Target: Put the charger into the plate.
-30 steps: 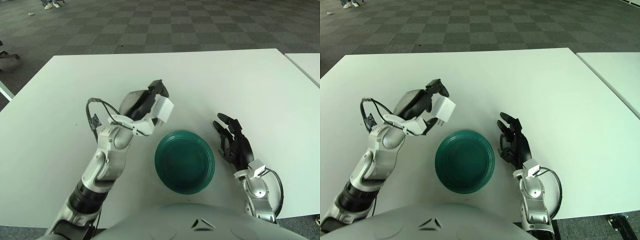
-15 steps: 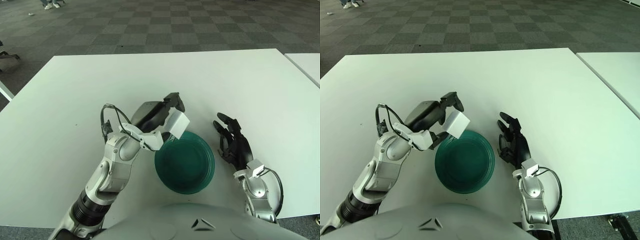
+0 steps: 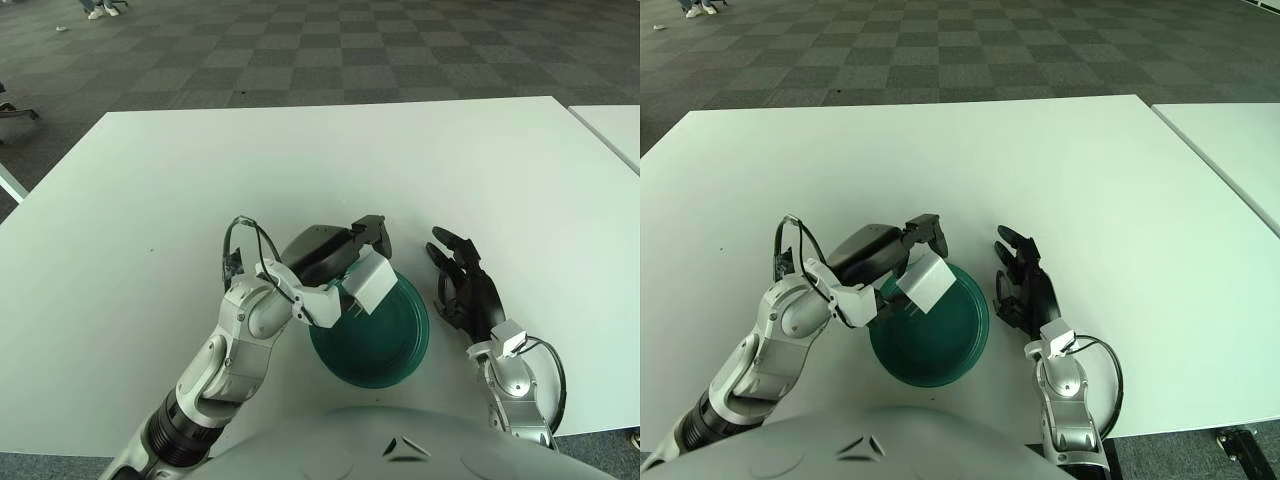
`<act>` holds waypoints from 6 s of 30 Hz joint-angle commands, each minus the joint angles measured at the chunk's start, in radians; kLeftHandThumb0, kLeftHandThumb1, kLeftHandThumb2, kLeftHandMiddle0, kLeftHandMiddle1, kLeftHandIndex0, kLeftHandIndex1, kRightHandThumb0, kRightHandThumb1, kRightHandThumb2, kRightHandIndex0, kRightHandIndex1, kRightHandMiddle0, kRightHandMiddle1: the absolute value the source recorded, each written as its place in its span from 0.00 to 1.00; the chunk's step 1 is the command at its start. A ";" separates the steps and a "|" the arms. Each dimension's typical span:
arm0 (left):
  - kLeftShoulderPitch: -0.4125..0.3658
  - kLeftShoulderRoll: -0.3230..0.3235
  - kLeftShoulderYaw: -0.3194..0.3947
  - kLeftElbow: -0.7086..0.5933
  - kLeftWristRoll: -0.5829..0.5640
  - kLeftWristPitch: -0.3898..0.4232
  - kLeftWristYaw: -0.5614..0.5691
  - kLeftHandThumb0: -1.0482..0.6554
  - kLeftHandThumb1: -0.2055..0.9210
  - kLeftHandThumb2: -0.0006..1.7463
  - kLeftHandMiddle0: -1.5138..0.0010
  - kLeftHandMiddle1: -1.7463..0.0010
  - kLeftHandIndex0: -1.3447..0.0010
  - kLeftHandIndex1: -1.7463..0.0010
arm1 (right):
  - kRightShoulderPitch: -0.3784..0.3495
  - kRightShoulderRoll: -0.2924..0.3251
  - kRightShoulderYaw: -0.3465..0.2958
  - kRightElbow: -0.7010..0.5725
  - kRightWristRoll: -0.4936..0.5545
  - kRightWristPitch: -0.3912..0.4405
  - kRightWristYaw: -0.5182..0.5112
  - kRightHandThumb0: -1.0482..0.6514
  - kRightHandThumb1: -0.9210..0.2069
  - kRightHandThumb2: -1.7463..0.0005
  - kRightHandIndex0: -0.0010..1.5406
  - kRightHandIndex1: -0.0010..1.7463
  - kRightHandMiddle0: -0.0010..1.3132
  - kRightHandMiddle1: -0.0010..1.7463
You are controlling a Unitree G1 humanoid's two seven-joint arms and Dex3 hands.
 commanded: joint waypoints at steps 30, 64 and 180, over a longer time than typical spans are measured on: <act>0.062 0.107 -0.069 0.065 0.141 -0.125 -0.056 0.21 0.95 0.31 0.82 0.16 0.93 0.09 | 0.060 0.005 0.020 0.038 -0.017 0.110 -0.008 0.14 0.00 0.52 0.21 0.01 0.00 0.41; 0.111 0.120 0.017 0.111 0.074 -0.269 0.002 0.00 1.00 0.45 1.00 1.00 1.00 1.00 | 0.043 -0.010 0.016 0.063 -0.029 0.098 -0.007 0.17 0.00 0.51 0.19 0.00 0.00 0.37; 0.494 -0.315 0.431 0.789 -0.640 -0.886 0.517 0.00 1.00 0.66 1.00 1.00 1.00 1.00 | 0.082 0.087 -0.020 0.058 0.179 -0.078 0.084 0.15 0.00 0.59 0.15 0.00 0.00 0.43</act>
